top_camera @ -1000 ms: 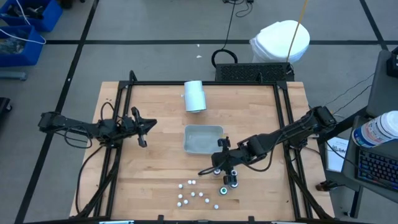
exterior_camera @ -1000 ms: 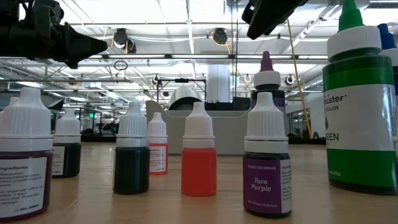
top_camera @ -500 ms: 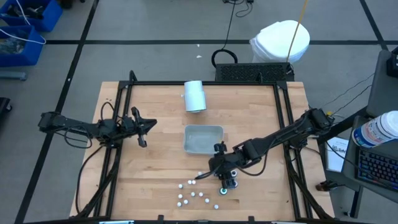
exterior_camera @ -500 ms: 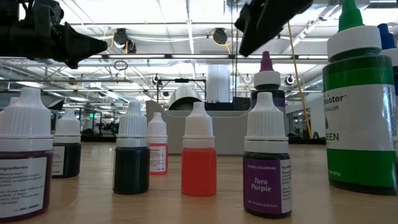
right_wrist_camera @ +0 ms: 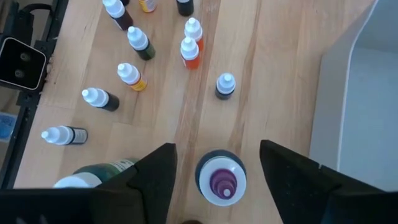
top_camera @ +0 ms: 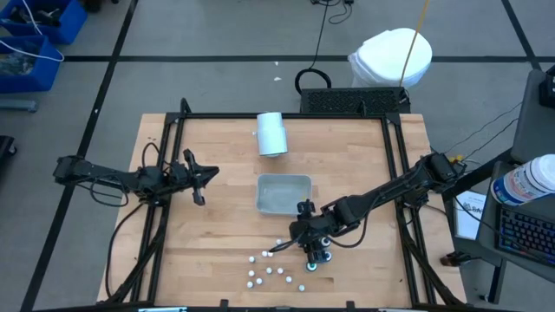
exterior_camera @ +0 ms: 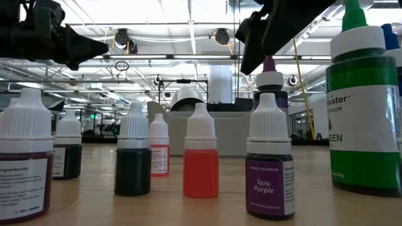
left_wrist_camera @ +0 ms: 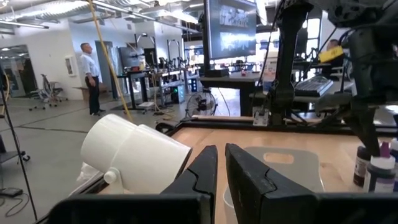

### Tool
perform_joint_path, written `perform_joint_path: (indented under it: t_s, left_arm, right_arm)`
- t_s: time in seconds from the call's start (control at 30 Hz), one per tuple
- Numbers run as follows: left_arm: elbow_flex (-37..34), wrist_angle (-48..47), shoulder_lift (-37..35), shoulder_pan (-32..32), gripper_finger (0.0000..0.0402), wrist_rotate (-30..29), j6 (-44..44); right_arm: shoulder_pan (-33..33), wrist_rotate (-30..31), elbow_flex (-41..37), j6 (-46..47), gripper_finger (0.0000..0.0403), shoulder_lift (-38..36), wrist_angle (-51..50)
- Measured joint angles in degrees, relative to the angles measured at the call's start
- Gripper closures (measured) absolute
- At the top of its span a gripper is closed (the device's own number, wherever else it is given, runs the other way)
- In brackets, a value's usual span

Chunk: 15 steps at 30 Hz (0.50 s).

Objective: Pick & Place food coloring
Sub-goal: Put the purple food coloring bottle into the gray bin

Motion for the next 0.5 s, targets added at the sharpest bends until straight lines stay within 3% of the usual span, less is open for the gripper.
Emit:
perform_joint_path:
  t_s: [0.5]
  left_arm:
    - [0.0,0.1,0.0,0.0,0.0360,0.0,0.1]
  right_arm:
    - [0.6,2.0,-0.7,3.5,0.0184,0.0,-2.9]
